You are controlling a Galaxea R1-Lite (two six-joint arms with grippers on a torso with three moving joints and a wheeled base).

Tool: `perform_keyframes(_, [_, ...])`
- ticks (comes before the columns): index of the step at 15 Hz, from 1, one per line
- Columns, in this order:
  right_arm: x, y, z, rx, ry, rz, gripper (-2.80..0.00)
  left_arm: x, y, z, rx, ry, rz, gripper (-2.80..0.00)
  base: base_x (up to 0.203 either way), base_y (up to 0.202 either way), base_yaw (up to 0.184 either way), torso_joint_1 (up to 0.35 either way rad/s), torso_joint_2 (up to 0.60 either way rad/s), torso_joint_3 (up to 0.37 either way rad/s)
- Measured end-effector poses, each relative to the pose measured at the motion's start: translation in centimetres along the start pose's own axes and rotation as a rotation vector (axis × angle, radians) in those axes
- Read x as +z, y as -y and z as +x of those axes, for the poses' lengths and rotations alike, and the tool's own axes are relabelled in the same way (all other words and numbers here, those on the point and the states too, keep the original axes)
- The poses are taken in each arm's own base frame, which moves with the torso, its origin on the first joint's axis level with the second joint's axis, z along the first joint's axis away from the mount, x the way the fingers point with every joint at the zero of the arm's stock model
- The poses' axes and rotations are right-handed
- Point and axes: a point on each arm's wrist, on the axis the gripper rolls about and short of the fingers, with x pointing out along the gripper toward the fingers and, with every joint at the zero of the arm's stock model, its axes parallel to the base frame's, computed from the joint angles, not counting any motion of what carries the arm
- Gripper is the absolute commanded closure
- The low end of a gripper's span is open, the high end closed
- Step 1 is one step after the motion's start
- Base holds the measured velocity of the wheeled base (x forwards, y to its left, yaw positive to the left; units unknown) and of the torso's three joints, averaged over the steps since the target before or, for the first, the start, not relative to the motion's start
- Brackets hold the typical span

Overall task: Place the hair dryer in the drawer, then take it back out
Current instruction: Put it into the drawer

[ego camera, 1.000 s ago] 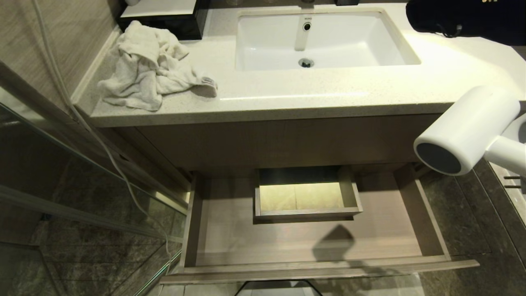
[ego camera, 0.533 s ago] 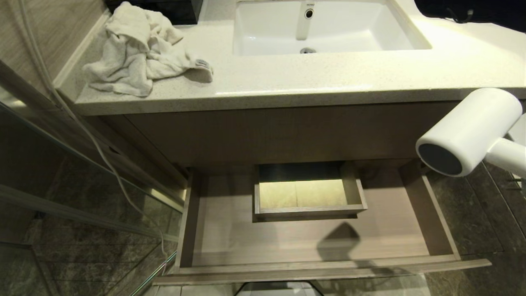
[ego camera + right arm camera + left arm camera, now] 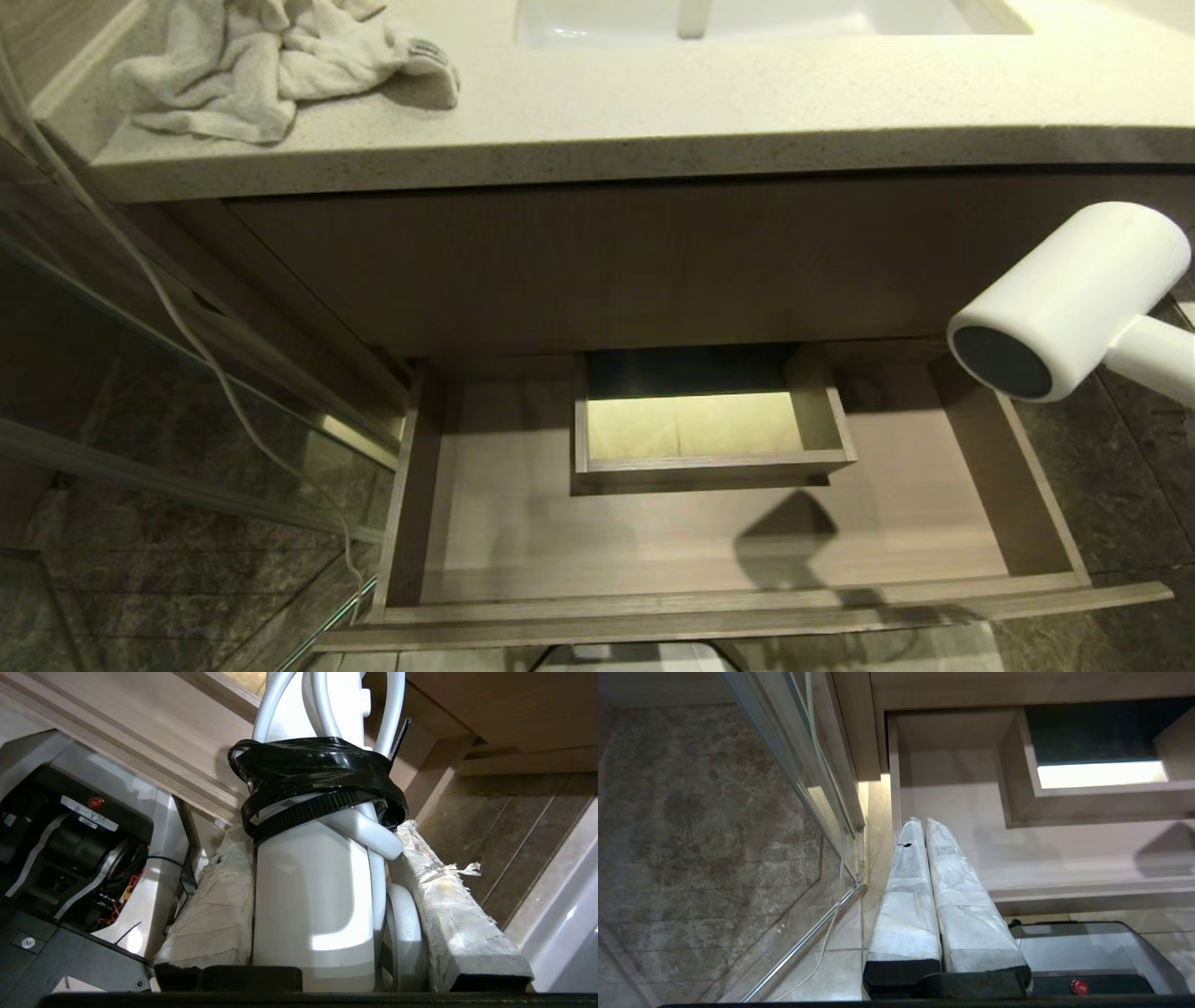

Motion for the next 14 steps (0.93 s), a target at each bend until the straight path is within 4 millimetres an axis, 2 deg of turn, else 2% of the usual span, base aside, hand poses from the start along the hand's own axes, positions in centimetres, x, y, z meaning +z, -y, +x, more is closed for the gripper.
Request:
perform_keyframes(9, [-0.08,-0.15,-0.39,-0.009,0.010,0.005,0.00,-0.01,0.00,0.00,0.001,-0.001,-0.001,0.00,0.000,0.000,0.000,-0.272,0.49,0.218])
perform_keyframes(14, [-0.09,-0.16,-0.49,-0.015,0.010,0.007,0.00,0.01,0.00,0.00,0.000,0.001,0.000,0.00,0.000,0.000,0.000,-0.268,0.39,0.132])
